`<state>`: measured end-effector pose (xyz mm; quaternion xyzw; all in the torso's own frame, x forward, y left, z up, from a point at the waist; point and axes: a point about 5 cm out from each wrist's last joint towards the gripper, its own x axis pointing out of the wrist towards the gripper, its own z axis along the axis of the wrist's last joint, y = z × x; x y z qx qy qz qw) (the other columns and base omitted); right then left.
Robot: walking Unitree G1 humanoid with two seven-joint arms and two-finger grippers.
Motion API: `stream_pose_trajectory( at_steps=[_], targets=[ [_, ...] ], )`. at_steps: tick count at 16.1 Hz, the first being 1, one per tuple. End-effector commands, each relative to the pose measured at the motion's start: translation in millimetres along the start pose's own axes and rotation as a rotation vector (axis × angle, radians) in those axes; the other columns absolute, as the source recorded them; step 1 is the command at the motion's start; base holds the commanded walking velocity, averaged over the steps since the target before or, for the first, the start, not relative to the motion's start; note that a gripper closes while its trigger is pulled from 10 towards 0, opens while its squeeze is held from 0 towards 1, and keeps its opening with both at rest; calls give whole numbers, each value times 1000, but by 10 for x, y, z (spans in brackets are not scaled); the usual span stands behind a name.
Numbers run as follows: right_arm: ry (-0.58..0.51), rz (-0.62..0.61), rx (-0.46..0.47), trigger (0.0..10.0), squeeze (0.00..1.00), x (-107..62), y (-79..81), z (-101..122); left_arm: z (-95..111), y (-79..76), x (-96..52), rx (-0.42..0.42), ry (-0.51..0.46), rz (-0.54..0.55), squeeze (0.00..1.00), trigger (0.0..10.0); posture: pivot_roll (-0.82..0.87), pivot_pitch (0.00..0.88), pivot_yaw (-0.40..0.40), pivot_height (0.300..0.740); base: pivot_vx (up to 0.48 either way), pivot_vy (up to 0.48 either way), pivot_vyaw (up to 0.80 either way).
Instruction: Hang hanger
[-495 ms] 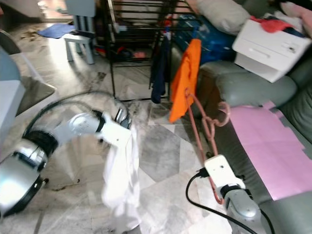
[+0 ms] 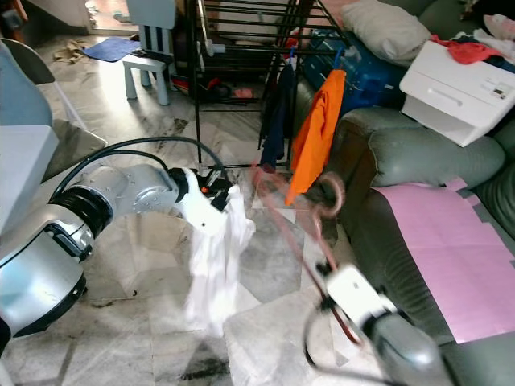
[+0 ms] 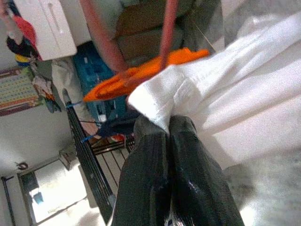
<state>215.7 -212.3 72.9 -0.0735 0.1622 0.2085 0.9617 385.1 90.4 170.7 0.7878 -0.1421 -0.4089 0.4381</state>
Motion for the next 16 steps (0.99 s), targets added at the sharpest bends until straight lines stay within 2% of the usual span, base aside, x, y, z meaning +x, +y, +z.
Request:
stream_pose_trajectory(
  at_steps=[1, 3, 5, 10, 14, 16],
  targets=[
    [-4, 36, -9, 10000, 0, -61, -21, 48, -25, 152, -8, 52, 7, 41, 0, 10000, 75, 0, -100, 740, 0, 0, 0],
    [53, 72, -23, 10000, 0, -220, -121, 12, -58, 118, -17, 67, 27, 44, 0, 10000, 69, 0, -98, 740, 0, 0, 0],
    [93, 110, -33, 10000, 0, -304, -147, -17, -73, 117, -18, 65, 42, 58, 0, 10000, 68, 0, -99, 740, 0, 0, 0],
    [156, 218, -15, 10000, 0, -393, -79, -55, -79, 179, -20, 45, 44, 109, 0, 10000, 66, 0, -95, 740, 0, 0, 0],
    [178, 329, 25, 10000, 0, -460, 79, -60, -73, 193, -8, 7, 52, 133, 0, 10000, 62, 0, -90, 740, 0, 0, 0],
    [184, 336, 26, 10000, 0, -469, 76, -63, -51, 203, 1, 6, 40, 145, 0, 10000, 62, 0, -89, 740, 0, 0, 0]
  ],
)
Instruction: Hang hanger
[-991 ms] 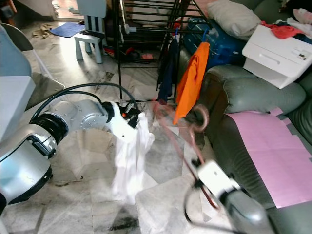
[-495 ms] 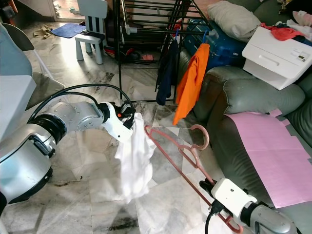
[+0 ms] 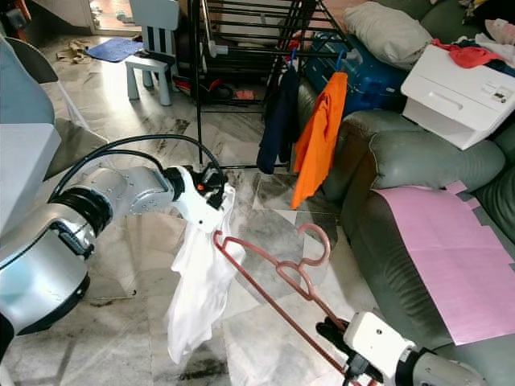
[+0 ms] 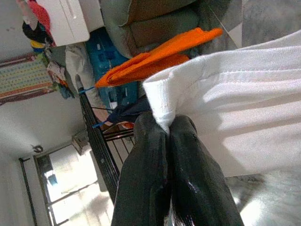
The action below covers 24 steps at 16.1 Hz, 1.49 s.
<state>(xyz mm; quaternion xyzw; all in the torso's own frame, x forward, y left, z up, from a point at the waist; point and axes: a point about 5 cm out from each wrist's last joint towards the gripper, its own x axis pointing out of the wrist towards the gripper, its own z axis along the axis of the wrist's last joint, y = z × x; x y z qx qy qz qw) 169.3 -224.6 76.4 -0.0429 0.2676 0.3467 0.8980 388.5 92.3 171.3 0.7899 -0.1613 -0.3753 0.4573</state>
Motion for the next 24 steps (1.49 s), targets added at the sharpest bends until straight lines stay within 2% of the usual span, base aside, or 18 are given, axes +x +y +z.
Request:
stream_pose_trajectory(
  at_steps=[1, 5, 9, 12, 14, 15, 16, 20, 22, 24],
  targets=[
    [0, -2, -31, 10000, 0, -22, -21, 51, -5, 215, 13, 1, -8, 76, 0, 10000, 60, 0, -88, 740, 0, 0, 0],
    [-12, -86, -45, 10000, 0, -16, -126, 58, 18, 301, -3, -45, -52, 128, 0, 10000, 62, 0, -86, 740, 0, 0, 0],
    [-24, -152, -61, 10000, 0, -42, -205, 57, 39, 251, -43, -91, -101, 160, 0, 10000, 61, 0, -84, 740, 0, 0, 0],
    [-42, -254, -81, 10000, 0, -59, -346, 87, 112, 185, -50, -148, -160, 174, 0, 10000, 65, 0, -91, 740, 0, 0, 0],
    [-34, -266, -82, 10000, 0, -24, -377, 67, 196, 214, -29, -155, -212, 203, 0, 10000, 71, 0, -98, 740, 0, 0, 0],
    [-35, -265, -80, 10000, 0, 5, -378, 61, 268, 281, -15, -153, -260, 243, 0, 10000, 71, 0, -99, 740, 0, 0, 0],
    [-44, -263, -66, 10000, 0, 41, -377, 51, 372, 416, -3, -152, -335, 305, 0, 10000, 71, 0, -100, 740, 0, 0, 0],
    [-75, -235, -9, 10000, 0, 151, -323, 46, 597, 768, -5, -144, -487, 472, 0, 10000, 65, 0, -98, 740, 0, 0, 0],
    [-58, -235, 50, 10000, 0, 188, -328, -32, 681, 899, -30, -137, -552, 541, 0, 10000, 65, 0, -96, 740, 0, 0, 0],
    [-57, -240, 111, 10000, 0, 235, -329, -88, 783, 965, -60, -145, -636, 569, 0, 10000, 65, 0, -96, 740, 0, 0, 0]
  ],
)
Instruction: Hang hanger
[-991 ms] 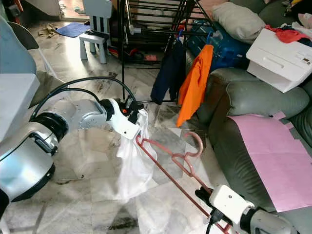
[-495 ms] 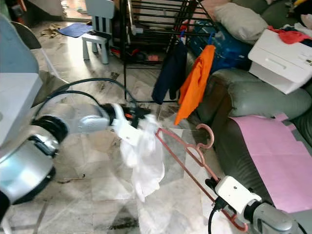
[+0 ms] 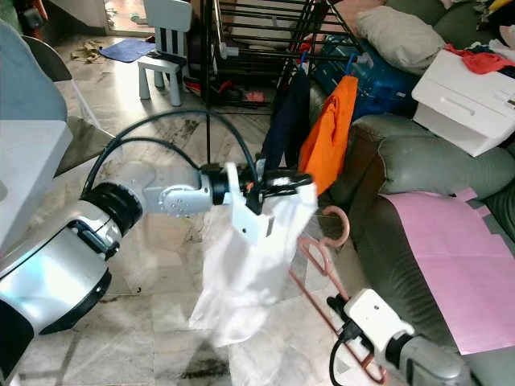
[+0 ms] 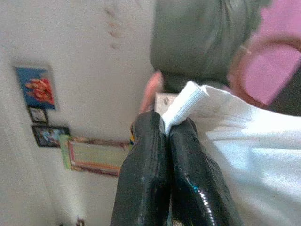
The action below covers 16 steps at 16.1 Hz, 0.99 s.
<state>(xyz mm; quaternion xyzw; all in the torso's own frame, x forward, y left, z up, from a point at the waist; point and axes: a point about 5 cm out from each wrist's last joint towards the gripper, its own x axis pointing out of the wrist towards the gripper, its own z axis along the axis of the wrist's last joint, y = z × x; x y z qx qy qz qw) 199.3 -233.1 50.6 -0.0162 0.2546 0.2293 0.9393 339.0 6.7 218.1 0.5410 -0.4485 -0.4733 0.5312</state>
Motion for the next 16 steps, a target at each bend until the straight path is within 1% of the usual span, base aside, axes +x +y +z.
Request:
stream_pose_trajectory(
  at_steps=[1, 2, 3, 4, 5, 6, 7, 8, 9, 10, 11, 12, 13, 14, 15, 16],
  targets=[
    [-22, -76, 58, 10000, 0, 23, -111, 26, 121, 140, 84, -9, -108, 51, 0, 10000, 67, 0, -95, 740, 0, 0, 0],
    [-45, -141, 90, 10000, 0, 36, -190, 50, 142, 145, 72, -31, -129, 69, 0, 10000, 70, 0, -95, 740, 0, 0, 0],
    [-86, -286, 149, 10000, 0, 28, -375, 96, 157, 138, 39, -89, -144, 104, 0, 10000, 72, 0, -93, 740, 0, 0, 0],
    [-101, -347, 163, 10000, 0, 11, -451, 117, 150, 117, 23, -122, -135, 117, 0, 10000, 75, 0, -92, 740, 0, 0, 0],
    [-135, -424, 175, 10000, 0, -22, -556, 177, 127, 32, -17, -176, -104, 126, 0, 10000, 77, 0, -91, 740, 0, 0, 0],
    [-198, -494, 206, 10000, 0, -52, -642, 285, 95, -155, -88, -259, -44, 111, 0, 10000, 75, 0, -89, 740, 0, 0, 0],
    [-278, -530, 223, 10000, 0, -66, -684, 449, 84, -393, -162, -365, 21, 84, 0, 10000, 75, 0, -92, 740, 0, 0, 0],
    [-349, -543, 236, 10000, 0, -60, -690, 618, 106, -620, -220, -457, 69, 46, 0, 10000, 75, 0, -92, 740, 0, 0, 0],
    [-393, -537, 253, 10000, 0, -45, -679, 717, 129, -736, -246, -505, 89, 26, 0, 10000, 76, 0, -96, 740, 0, 0, 0],
    [-451, -517, 275, 10000, 0, -14, -641, 856, 165, -882, -255, -581, 120, 10, 0, 10000, 78, 0, -99, 740, 0, 0, 0],
    [-549, -471, 337, 10000, 0, 51, -546, 1085, 237, -1059, -228, -689, 145, -12, 0, 10000, 79, 0, -100, 740, 0, 0, 0],
    [-608, -452, 395, 10000, 0, 76, -504, 1194, 259, -1094, -195, -747, 154, 8, 0, 10000, 77, 0, -102, 740, 0, 0, 0],
    [-721, -412, 496, 10000, 0, 108, -413, 1397, 291, -1143, -144, -816, 160, 10, 0, 10000, 73, 0, -99, 740, 0, 0, 0],
    [-780, -392, 541, 10000, 0, 115, -367, 1508, 295, -1151, -124, -845, 165, 18, 0, 10000, 69, 0, -97, 740, 0, 0, 0],
    [-831, -392, 565, 10000, 0, 109, -346, 1626, 304, -1165, -103, -875, 168, 18, 0, 10000, 65, 0, -95, 740, 0, 0, 0],
    [-887, -403, 605, 10000, 0, 80, -360, 1730, 316, -1183, -91, -886, 169, 9, 0, 10000, 64, 0, -95, 740, 0, 0, 0]
  ],
)
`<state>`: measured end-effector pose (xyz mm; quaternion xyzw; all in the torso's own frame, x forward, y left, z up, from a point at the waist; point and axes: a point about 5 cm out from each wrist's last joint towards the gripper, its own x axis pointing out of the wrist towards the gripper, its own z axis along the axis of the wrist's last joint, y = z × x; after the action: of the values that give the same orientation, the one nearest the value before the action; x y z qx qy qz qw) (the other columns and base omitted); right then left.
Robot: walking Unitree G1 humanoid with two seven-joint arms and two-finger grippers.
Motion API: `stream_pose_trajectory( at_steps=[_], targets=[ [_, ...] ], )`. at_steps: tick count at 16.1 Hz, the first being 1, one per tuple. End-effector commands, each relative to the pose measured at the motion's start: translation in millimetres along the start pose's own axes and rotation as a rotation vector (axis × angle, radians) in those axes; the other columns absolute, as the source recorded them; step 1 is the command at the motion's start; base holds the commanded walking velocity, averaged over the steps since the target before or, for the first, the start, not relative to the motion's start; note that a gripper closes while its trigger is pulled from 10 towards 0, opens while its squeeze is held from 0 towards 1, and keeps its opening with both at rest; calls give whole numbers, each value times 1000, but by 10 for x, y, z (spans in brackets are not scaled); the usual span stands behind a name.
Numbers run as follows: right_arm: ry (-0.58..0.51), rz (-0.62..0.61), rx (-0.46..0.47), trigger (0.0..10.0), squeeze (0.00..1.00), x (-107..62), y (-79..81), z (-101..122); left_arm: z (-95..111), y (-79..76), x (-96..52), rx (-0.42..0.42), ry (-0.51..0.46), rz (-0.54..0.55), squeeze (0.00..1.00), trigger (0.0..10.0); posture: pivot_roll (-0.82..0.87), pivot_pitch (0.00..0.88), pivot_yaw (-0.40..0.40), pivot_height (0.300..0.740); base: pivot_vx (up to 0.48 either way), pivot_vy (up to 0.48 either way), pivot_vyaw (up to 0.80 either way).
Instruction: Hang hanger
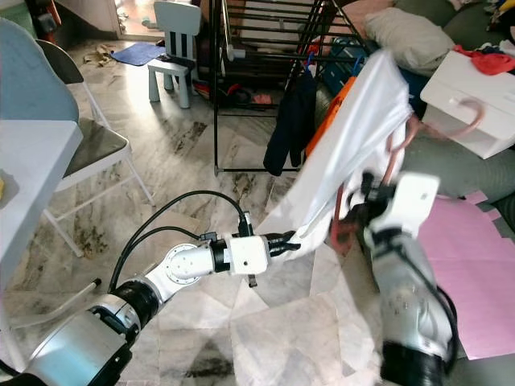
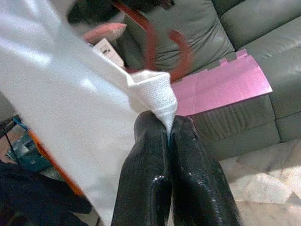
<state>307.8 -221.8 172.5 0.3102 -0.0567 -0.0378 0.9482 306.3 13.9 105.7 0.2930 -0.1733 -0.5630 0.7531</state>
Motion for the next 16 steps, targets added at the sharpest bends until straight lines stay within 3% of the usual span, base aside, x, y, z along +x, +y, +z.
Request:
stream_pose_trajectory(
  at_steps=[1, 2, 3, 4, 6, 7, 10, 11, 12, 16],
  targets=[
    [-166, -17, 58, 10000, 0, 19, 39, 341, -33, -60, -10, -19, 20, -33, 0, 10000, 61, 0, -94, 740, 0, 0, 0],
    [-194, -22, 83, 10000, 0, 45, 81, 407, -27, -83, 2, -41, 17, -51, 0, 10000, 61, 0, -94, 740, 0, 0, 0],
    [-131, 16, 56, 10000, 0, 70, 150, 350, -25, -105, 8, -51, 16, -64, 0, 10000, 57, 0, -94, 740, 0, 0, 0],
    [57, 55, -121, 10000, 0, 59, 212, 72, -19, -122, 18, -59, 14, -72, 0, 10000, 53, 0, -94, 740, 0, 0, 0],
    [239, 45, -268, 10000, 0, -79, 148, -303, 11, -129, 51, -79, -1, -71, 0, 10000, 57, 0, -99, 740, 0, 0, 0],
    [217, 10, -323, 10000, 0, -98, 86, -303, 16, -137, 57, -88, -4, -77, 0, 10000, 58, 0, -99, 740, 0, 0, 0],
    [56, -65, -339, 10000, 0, -14, -39, 47, -39, -244, 24, -146, 22, -140, 0, 10000, 46, 0, -90, 740, 0, 0, 0],
    [73, -39, -367, 10000, 0, -3, -17, 55, -52, -283, 22, -176, 28, -168, 0, 10000, 46, 0, -91, 740, 0, 0, 0],
    [84, -32, -411, 10000, 0, -13, -11, 27, -53, -302, 27, -206, 27, -180, 1000, 10000, 48, 0, -94, 740, 0, 0, 0],
    [92, 14, -472, 10000, 0, -72, 32, -114, -70, -353, 12, -321, 20, -207, 1000, 10000, 54, 0, -94, 740, 0, 0, 0]
  ],
)
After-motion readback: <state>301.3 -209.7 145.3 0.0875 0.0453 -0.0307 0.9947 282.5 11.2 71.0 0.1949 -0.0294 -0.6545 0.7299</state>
